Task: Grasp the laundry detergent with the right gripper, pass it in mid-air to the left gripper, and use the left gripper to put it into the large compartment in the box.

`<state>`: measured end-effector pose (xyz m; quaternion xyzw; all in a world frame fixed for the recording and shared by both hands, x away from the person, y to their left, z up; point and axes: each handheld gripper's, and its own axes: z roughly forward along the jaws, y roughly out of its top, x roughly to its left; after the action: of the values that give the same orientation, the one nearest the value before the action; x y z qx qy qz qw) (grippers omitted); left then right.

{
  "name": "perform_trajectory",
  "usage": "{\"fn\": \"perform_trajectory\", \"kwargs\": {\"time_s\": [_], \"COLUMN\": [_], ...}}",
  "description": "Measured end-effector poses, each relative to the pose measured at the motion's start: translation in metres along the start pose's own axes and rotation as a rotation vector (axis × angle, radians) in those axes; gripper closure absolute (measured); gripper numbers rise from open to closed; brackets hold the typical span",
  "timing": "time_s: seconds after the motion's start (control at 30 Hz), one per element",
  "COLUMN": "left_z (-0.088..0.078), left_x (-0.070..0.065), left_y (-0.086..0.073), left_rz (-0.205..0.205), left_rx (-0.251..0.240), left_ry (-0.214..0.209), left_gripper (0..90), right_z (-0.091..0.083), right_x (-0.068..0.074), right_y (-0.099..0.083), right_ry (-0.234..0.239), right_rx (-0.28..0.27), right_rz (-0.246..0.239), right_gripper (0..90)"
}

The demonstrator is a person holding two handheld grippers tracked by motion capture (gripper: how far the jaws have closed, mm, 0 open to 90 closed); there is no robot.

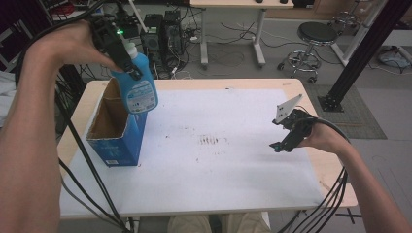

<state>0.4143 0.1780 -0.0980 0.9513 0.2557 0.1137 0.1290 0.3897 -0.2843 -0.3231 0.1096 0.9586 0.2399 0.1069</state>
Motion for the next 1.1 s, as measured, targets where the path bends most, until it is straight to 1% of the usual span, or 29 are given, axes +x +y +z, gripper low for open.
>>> {"fn": "perform_trajectory", "kwargs": {"time_s": [0.17, 0.27, 0.3, 0.33, 0.5, 0.53, 0.63, 0.7, 0.9, 0.97, 1.1], "left_z": [-0.007, -0.009, -0.009, -0.008, -0.005, -0.004, -0.001, 0.003, 0.019, 0.026, 0.044], "left_x": [0.009, 0.014, 0.014, 0.018, 0.025, 0.027, 0.03, 0.032, 0.034, 0.035, 0.035], "left_y": [-0.017, -0.026, -0.026, -0.032, -0.045, -0.048, -0.054, -0.058, -0.065, -0.068, -0.074], "left_rz": [-0.036, -0.048, -0.048, -0.067, -0.1, -0.109, -0.12, -0.129, -0.131, -0.135, -0.13], "left_rx": [0.007, 0.017, 0.017, 0.022, 0.043, 0.052, 0.056, 0.056, 0.081, 0.081, 0.102], "left_ry": [0.021, 0.025, 0.025, 0.029, 0.048, 0.048, 0.047, 0.043, 0.033, 0.031, 0.017], "left_gripper": [37.6, 37.6, 37.6, 37.6, 37.6, 37.6, 37.6, 37.6, 37.7, 37.7, 37.6], "right_z": [0.002, 0.002, 0.002, 0.002, 0.004, 0.005, 0.006, 0.007, 0.009, 0.01, 0.011], "right_x": [0.0, 0.001, 0.001, 0.001, 0.003, 0.003, 0.003, 0.003, 0.005, 0.005, 0.006], "right_y": [-0.002, -0.004, -0.004, -0.004, -0.006, -0.006, -0.007, -0.007, -0.006, -0.006, -0.007], "right_ry": [0.002, 0.002, 0.002, 0.002, 0.004, 0.002, 0.001, -0.002, -0.001, -0.001, 0.0], "right_rx": [0.003, 0.008, 0.008, 0.008, 0.013, 0.016, 0.016, 0.017, 0.021, 0.022, 0.024], "right_rz": [-0.002, 0.003, 0.003, -0.001, 0.003, 0.004, 0.003, -0.001, 0.002, 0.001, 0.002], "right_gripper": [12.3, 12.3, 12.3, 12.3, 12.2, 12.2, 12.3, 12.2, 12.3, 12.3, 12.3]}}
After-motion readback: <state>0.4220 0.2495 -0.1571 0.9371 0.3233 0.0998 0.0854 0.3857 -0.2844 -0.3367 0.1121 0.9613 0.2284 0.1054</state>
